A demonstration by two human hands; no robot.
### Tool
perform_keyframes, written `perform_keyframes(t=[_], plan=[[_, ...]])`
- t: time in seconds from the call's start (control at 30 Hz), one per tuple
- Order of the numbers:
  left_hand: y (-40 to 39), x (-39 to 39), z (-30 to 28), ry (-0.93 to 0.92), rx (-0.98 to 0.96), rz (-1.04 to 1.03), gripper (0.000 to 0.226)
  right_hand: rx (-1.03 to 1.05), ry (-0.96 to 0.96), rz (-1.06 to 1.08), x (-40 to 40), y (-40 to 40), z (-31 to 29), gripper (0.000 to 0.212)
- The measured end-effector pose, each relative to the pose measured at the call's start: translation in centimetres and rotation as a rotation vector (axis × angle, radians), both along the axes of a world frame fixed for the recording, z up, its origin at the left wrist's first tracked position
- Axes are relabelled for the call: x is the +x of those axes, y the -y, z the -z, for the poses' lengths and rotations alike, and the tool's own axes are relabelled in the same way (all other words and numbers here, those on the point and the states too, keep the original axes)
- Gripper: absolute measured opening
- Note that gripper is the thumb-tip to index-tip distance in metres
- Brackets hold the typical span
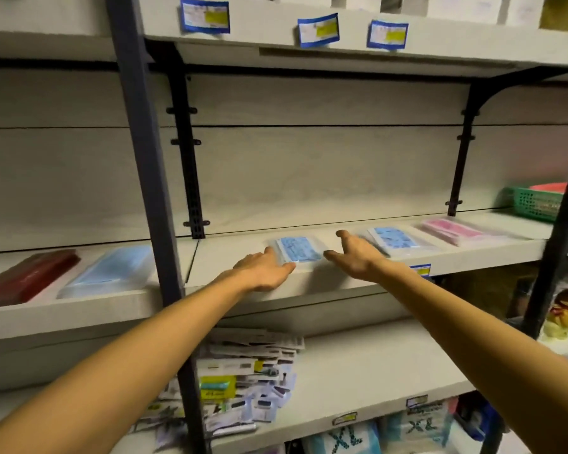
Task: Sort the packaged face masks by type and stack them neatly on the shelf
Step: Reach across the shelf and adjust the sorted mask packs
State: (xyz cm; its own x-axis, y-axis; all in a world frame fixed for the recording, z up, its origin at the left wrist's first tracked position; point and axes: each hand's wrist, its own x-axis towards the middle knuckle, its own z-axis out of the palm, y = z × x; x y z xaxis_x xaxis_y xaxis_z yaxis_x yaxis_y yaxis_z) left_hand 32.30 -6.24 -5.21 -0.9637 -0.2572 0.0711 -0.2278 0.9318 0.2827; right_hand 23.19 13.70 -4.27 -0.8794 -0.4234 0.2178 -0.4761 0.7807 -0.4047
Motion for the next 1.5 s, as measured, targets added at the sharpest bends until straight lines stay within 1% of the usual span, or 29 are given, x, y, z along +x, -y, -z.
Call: perform_keyframes(t=[0.07,0.17,0.3,0.4,0.43,0.53,0.67,0.73,0.8,0.87,0.93,1.0,1.03,1.1,1.2,1.27,1.37,1.43,1.5], plan=[[-0.1,-1.7,0.5,0.016,0.001,-0.084,0.073,0.008,0.019,-0.016,-2.1,-0.1,0.7,0.066],[-0.1,-3.2,1.2,-0.004,-0.004,-0.16,0.067,0.016,0.058,-0.026,-4.3,0.3,1.7,0.059],[-0.1,-4.1,2.2,-0.065,0.016,-0.194,0.054,0.0,0.015,-0.012,-5.3,1.0,2.8,0.038],[-0.4,-4.7,2.3,-0.067,0.03,-0.178,0.053,-0.058,0.016,-0.016,-5.7,1.4,2.9,0.032],[-0.5,-4.8,2.3,-0.063,0.035,-0.172,0.053,-0.082,0.03,-0.023,-5.7,1.5,2.9,0.033],[-0.7,-5.2,2.4,-0.062,0.041,-0.167,0.051,-0.145,0.06,-0.03,-5.7,1.8,2.7,0.043],[-0.8,-4.9,2.0,-0.044,0.059,-0.189,0.051,-0.192,0.113,-0.053,-5.9,1.3,2.6,0.047],[-1.2,-4.8,1.2,-0.046,0.029,-0.191,0.054,-0.224,0.125,-0.071,-6.1,0.5,2.0,0.051],[-2.1,-5.1,0.3,-0.109,-0.067,-0.12,0.053,-0.272,0.057,-0.075,-6.3,-1.0,1.4,0.05],[-3.7,-6.0,-0.7,-0.195,-0.1,-0.018,0.052,-0.29,-0.081,-0.041,-6.8,-3.2,1.1,0.046],[-6.1,-7.3,-1.3,-0.229,-0.065,0.056,0.056,-0.274,-0.194,0.008,-7.7,-6.0,1.0,0.044],[-9.0,-8.9,-1.2,-0.214,0.002,0.109,0.059,-0.235,-0.244,0.056,-9.1,-9.1,0.8,0.045],[-10.4,-9.8,-1.0,-0.198,0.039,0.134,0.06,-0.216,-0.241,0.078,-10.0,-10.5,0.7,0.046],[-13.1,-11.9,-0.6,-0.17,0.092,0.163,0.063,-0.195,-0.174,0.126,-12.3,-13.4,0.2,0.051],[-16.2,-14.9,0.1,-0.157,0.105,0.138,0.062,-0.186,-0.003,0.165,-15.7,-16.7,0.1,0.06],[-17.8,-16.8,0.3,-0.148,0.095,0.121,0.064,-0.177,0.079,0.132,-17.4,-18.2,0.5,0.064],[-19.6,-19.5,0.8,-0.12,0.043,0.082,0.069,-0.095,0.104,0.065,-19.8,-19.4,1.5,0.063],[-20.4,-21.0,1.1,-0.076,0.098,0.015,0.073,-0.039,0.115,0.025,-20.9,-19.5,2.4,0.063],[-20.9,-21.9,1.5,-0.056,0.159,-0.042,0.075,-0.035,0.098,-0.025,-21.7,-19.1,3.2,0.058]])
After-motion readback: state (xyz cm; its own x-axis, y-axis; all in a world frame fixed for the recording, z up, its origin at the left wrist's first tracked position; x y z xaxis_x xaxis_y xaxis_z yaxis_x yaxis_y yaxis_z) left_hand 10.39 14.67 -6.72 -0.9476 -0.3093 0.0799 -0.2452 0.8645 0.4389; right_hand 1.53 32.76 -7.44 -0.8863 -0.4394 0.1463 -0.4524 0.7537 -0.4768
